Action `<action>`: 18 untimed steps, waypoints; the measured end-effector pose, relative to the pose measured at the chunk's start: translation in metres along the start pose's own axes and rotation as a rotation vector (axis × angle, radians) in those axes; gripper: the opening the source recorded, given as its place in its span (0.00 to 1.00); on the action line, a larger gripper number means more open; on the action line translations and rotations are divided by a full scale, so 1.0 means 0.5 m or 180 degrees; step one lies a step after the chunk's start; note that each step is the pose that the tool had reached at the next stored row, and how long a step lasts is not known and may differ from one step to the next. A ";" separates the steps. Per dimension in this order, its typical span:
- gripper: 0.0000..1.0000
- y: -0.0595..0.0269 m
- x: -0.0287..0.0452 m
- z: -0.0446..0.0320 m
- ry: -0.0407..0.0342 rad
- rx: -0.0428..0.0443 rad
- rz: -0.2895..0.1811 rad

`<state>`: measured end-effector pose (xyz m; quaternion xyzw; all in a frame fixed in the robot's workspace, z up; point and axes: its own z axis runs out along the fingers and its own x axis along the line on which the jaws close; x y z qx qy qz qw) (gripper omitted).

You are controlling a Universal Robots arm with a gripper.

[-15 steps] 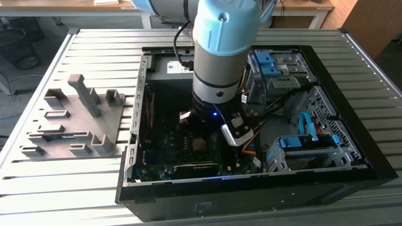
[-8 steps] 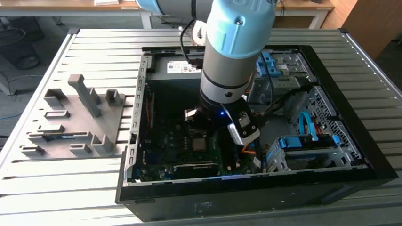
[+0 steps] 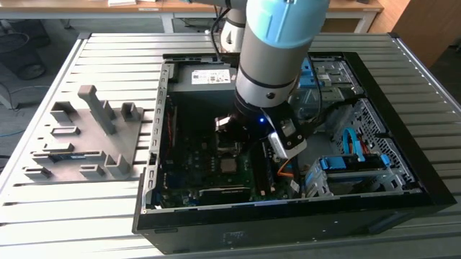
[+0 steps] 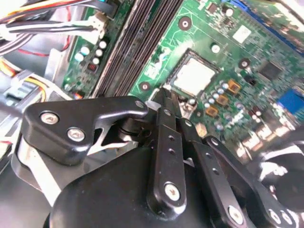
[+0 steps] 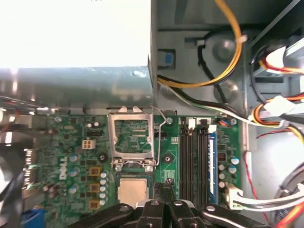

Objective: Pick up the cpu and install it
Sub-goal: 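Place the cpu into insertion slot, then close the cpu cover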

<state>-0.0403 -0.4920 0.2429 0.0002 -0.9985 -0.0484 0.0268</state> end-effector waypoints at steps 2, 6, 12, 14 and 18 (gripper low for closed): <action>0.10 0.002 0.001 -0.018 0.0000 0.0000 0.0000; 0.10 0.004 0.002 -0.044 0.0000 0.0000 -0.0001; 0.10 0.004 0.003 -0.046 0.0000 0.0000 -0.0002; 0.10 0.004 0.003 -0.046 0.0000 0.0000 -0.0002; 0.10 0.004 0.003 -0.046 0.0000 0.0000 -0.0002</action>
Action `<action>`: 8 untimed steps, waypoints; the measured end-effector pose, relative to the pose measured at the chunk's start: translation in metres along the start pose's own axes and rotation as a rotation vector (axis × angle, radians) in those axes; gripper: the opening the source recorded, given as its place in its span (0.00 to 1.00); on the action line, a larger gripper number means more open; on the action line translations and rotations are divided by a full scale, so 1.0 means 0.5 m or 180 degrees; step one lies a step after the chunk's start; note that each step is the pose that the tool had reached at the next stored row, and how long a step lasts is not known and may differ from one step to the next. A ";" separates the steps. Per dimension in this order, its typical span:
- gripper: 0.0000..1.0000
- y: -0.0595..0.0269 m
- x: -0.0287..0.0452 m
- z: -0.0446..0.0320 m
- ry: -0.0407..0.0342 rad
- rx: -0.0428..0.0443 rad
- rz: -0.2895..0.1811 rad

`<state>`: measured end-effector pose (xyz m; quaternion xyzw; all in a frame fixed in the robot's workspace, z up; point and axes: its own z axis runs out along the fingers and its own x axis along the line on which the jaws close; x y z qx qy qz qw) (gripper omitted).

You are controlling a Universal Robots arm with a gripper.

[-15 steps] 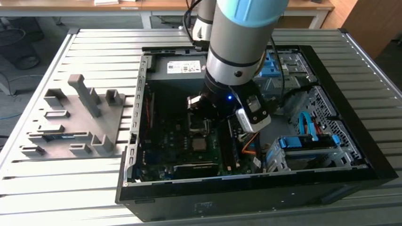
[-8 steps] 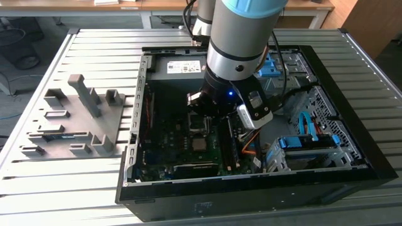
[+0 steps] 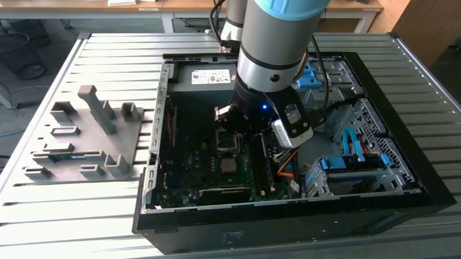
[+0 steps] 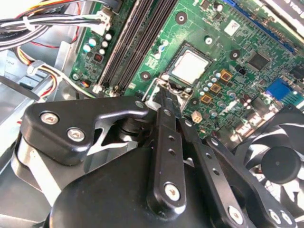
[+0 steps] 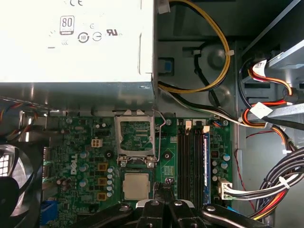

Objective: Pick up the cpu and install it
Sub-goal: 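Close the cpu cover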

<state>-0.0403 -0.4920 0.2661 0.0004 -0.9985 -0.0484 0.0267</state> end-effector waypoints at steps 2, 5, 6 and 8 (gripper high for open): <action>0.10 0.000 0.000 0.000 0.0000 0.0000 -0.0002; 0.10 0.000 0.000 0.000 0.0008 0.0005 -0.0085; 0.10 0.000 0.000 0.000 0.0014 0.0008 -0.0142; 0.10 0.000 0.000 0.000 0.0025 0.0014 -0.0259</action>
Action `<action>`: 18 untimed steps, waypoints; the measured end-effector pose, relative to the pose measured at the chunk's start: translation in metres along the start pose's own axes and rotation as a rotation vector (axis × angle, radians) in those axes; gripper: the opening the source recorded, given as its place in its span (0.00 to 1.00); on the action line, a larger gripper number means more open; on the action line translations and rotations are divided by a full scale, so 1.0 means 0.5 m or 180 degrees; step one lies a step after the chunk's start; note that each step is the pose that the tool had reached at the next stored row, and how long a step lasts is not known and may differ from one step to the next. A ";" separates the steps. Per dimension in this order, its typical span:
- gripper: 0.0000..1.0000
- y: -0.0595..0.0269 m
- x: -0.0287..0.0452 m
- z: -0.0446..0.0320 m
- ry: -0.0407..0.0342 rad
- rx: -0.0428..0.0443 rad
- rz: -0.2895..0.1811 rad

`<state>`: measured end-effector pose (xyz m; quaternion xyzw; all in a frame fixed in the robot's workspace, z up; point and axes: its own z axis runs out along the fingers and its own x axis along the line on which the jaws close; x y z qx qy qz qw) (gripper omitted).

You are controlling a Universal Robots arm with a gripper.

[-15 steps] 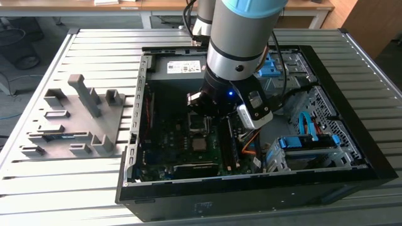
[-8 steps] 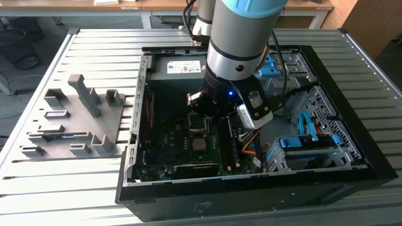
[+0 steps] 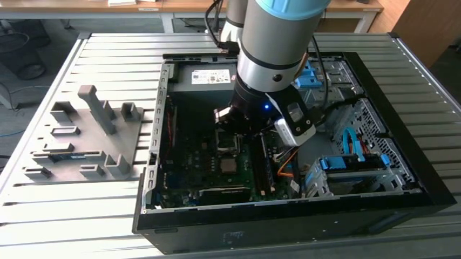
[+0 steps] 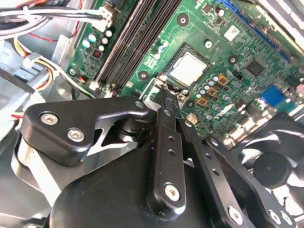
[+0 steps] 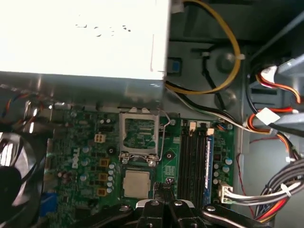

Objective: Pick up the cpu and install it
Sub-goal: 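Close the cpu cover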

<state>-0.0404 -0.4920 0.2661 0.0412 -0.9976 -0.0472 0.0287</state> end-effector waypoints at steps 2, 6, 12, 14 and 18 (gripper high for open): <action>0.10 0.000 0.000 0.000 0.0011 0.0006 -0.0114; 0.10 0.000 0.000 0.000 0.0034 0.0018 -0.0347; 0.10 0.000 0.000 0.000 0.0062 0.0034 -0.0634; 0.10 0.000 0.000 0.000 0.0071 0.0039 -0.0729; 0.10 0.000 0.000 0.000 0.0093 0.0051 -0.0959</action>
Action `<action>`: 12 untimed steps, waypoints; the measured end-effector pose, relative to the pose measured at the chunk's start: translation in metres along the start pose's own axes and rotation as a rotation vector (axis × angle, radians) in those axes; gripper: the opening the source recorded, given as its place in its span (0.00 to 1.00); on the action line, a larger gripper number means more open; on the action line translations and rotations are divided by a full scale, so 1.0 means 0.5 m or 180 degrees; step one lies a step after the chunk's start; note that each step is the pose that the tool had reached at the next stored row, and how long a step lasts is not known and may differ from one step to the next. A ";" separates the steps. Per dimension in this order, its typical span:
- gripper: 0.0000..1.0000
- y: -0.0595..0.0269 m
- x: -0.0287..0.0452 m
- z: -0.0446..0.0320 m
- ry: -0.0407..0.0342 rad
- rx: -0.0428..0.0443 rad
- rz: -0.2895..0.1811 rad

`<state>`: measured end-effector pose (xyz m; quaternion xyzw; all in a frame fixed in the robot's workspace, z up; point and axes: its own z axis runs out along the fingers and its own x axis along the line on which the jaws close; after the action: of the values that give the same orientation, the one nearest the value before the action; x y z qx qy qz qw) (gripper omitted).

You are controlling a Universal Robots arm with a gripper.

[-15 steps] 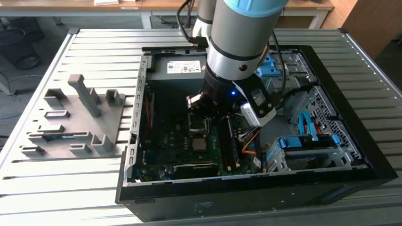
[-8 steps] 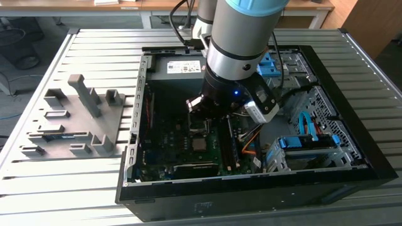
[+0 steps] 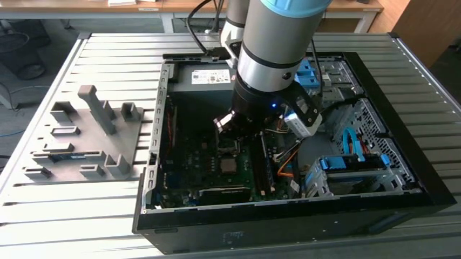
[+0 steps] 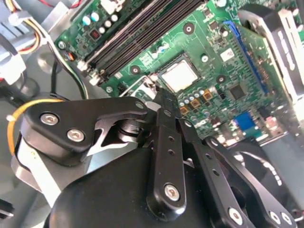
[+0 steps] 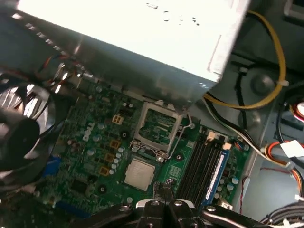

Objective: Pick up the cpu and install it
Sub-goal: 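Close the cpu cover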

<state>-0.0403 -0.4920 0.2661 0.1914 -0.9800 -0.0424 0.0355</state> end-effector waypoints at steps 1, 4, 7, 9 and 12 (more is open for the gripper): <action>0.10 0.000 0.000 0.000 0.0006 0.0003 -0.0062; 0.10 0.000 0.000 0.000 0.0023 0.0012 -0.0231; 0.10 0.000 0.000 0.000 0.0039 0.0021 -0.0401; 0.10 0.000 0.000 0.000 0.0043 0.0015 -0.0488; 0.10 0.000 0.000 0.000 0.0009 -0.0063 -0.0565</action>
<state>-0.0402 -0.4920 0.2661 0.2771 -0.9586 -0.0548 0.0348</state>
